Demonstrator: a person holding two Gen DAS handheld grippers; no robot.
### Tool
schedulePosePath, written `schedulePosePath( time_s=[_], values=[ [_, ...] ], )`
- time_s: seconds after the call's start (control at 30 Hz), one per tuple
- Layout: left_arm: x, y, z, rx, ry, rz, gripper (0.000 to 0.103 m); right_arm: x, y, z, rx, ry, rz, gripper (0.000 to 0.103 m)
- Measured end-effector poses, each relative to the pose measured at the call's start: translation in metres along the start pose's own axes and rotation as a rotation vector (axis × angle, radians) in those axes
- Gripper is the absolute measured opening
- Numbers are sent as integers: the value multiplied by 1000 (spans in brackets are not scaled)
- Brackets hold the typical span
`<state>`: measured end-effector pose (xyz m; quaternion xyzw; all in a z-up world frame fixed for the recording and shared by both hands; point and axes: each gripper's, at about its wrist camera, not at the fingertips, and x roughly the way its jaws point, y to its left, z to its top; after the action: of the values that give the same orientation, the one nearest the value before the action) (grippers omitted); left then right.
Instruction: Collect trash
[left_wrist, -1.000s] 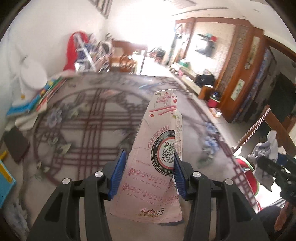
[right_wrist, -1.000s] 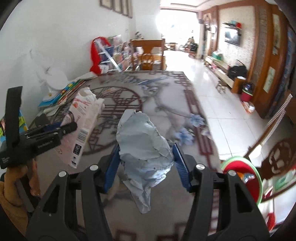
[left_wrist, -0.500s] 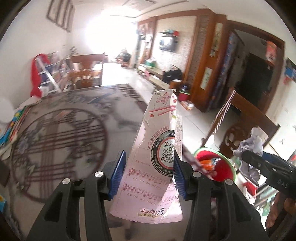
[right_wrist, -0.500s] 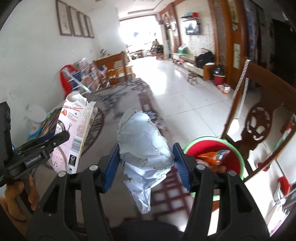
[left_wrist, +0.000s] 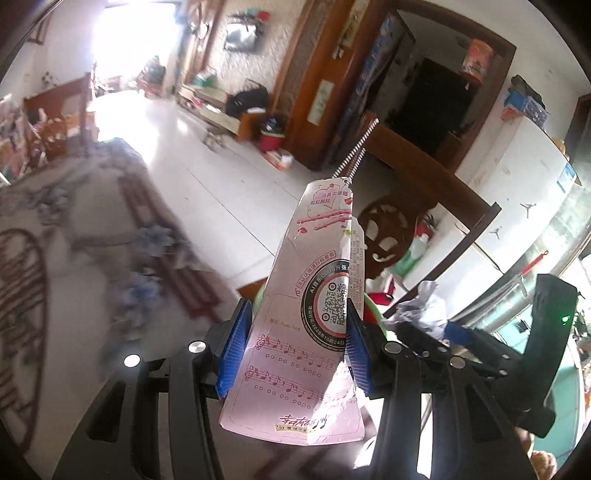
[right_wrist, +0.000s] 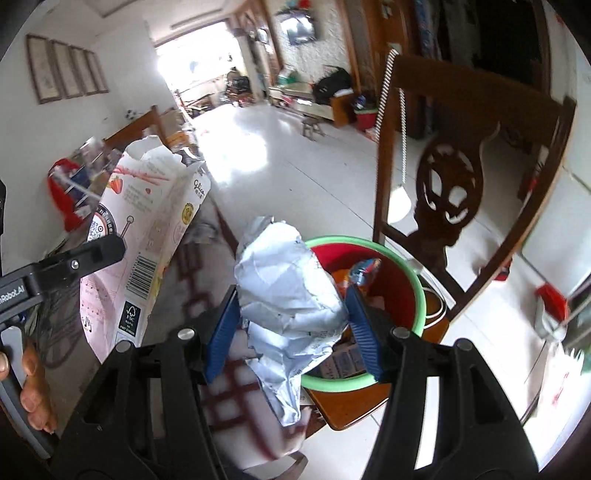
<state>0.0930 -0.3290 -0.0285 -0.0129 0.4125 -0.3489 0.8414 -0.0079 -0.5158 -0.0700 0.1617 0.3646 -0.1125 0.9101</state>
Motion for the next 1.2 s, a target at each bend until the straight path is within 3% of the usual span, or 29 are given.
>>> schedulePosePath(
  time_s=[0.17, 0.2, 0.23, 0.27, 0.4, 0.5, 0.67, 0.73, 0.87, 0.97, 1.0, 1.07, 1.2],
  values=[
    [26, -10, 7, 45, 37, -26, 49, 24, -16, 6, 35, 7, -14, 59],
    [28, -11, 9, 47, 37, -25, 53, 28, -17, 8, 34, 5, -24, 62],
    [29, -10, 10, 45, 36, -20, 65, 33, -18, 9, 33, 8, -42, 73],
    [26, -9, 11, 37, 23, -12, 71, 36, -19, 10, 33, 6, -52, 76],
    [8, -3, 7, 26, -35, 11, 84, 31, -13, 15, 21, -6, -48, 76],
    [-15, 6, 2, 31, -85, 53, 94, 6, 5, 19, 14, -59, -27, 83],
    [-75, 35, -15, -6, -198, 122, 95, -52, 48, 31, 26, -232, 82, 98],
    [-97, 46, -26, -5, -227, 166, 95, -72, 71, 33, 35, -301, 156, 98],
    [-134, 76, -50, -38, -263, 231, 95, -78, 116, 22, 30, -351, 260, 98],
    [-157, 101, -69, -94, -300, 275, 95, -60, 155, 4, -50, -363, 234, 98],
    [-165, 109, -75, -114, -321, 290, 95, -49, 166, 1, -64, -317, 211, 98],
    [-176, 123, -82, -142, -363, 313, 95, -42, 176, 1, -95, -287, 206, 98],
    [-194, 148, -89, -221, -440, 352, 95, -45, 178, -4, -85, -336, 146, 98]
  ],
)
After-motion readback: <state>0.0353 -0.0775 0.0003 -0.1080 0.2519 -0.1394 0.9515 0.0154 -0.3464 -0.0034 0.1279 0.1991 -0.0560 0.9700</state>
